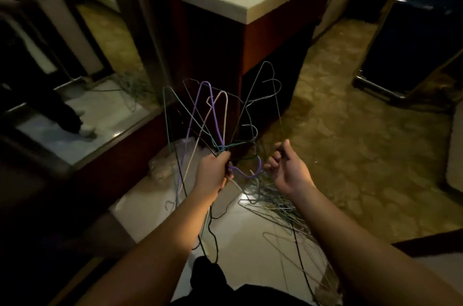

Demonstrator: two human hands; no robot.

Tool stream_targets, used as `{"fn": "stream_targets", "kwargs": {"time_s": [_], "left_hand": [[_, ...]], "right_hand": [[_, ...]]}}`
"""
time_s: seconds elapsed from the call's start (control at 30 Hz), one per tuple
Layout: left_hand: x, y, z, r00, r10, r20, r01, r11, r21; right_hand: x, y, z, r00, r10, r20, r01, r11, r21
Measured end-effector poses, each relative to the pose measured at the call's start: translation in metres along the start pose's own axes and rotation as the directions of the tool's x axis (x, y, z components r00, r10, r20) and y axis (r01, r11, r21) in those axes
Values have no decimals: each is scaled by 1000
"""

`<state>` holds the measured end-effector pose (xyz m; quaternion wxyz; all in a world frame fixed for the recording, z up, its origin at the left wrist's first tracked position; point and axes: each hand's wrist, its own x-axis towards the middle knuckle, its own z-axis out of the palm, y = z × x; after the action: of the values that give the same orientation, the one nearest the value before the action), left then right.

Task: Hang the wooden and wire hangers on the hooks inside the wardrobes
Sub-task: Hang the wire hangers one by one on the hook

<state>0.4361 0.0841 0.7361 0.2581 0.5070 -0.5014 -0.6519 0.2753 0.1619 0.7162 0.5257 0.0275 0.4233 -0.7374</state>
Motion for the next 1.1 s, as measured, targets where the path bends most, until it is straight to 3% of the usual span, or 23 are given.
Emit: {"fn": "stream_targets", "kwargs": {"time_s": [0.1,0.4,0.6,0.73,1.1], "left_hand": [[-22,-5,-34,996,43,-83,-38,997,60],[-88,-36,-151,938,-19,-346,-32,990,-139],[-158,-73,-245,885,-109,-453,-28,958,-286],[-219,-109,-318,837,-126,-533,5,975,-223],[-364,-170,-466,736,-195,-648,6,959,-282]], "right_hand": [[-14,24,25,998,42,50,-41,999,-33],[-51,113,98,964,216,155,-192,969,-154],[-89,192,137,948,294,125,-269,946,-183],[-121,257,153,925,351,143,-305,913,-270],[-213,403,182,876,422,232,-199,756,-624]]}}
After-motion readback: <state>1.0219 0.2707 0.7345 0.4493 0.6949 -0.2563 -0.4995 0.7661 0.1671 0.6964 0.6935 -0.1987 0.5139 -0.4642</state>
